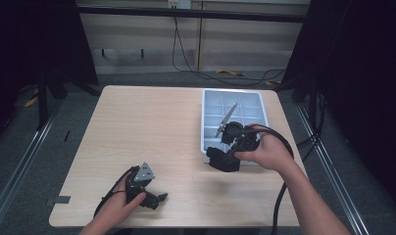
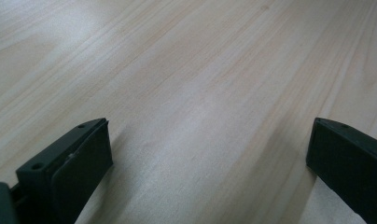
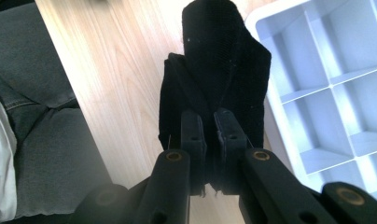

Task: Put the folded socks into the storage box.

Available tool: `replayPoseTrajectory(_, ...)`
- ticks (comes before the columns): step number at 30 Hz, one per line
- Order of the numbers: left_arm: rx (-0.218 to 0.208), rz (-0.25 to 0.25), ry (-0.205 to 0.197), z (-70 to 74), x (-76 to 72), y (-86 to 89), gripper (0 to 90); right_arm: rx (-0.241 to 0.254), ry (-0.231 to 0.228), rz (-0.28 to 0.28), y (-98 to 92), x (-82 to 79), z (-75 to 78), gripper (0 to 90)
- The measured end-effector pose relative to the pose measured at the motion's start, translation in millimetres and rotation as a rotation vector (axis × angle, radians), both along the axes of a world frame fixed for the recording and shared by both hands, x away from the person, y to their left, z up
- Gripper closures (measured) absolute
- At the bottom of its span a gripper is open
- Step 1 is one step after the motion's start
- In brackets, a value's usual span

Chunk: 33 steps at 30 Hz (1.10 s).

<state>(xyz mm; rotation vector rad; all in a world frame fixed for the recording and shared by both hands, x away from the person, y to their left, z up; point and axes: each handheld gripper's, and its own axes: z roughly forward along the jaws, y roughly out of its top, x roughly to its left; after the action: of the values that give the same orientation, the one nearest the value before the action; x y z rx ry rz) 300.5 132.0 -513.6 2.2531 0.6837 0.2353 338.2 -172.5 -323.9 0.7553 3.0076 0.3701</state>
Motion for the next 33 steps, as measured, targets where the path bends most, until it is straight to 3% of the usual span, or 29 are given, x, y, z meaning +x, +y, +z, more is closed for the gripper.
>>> replayPoseTrajectory(5,0.000,0.000,0.000,0.0,0.0,0.0,0.0,-0.011,-0.014,0.000,-0.1,9.2,10.8,84.2)
replayPoseTrajectory(14,0.000,0.000,0.000,0.0,0.0,0.0,0.0,-0.017,-0.044,-0.020,1.2,25.5,15.8,84.2)
replayPoseTrajectory(25,0.000,-0.001,0.000,0.0,0.0,0.0,0.0,-0.031,-0.061,-0.043,4.1,47.4,12.6,84.0)
replayPoseTrajectory(33,0.000,-0.001,0.000,0.0,-0.1,0.0,0.0,-0.047,-0.065,-0.045,8.5,59.4,-1.1,83.9)
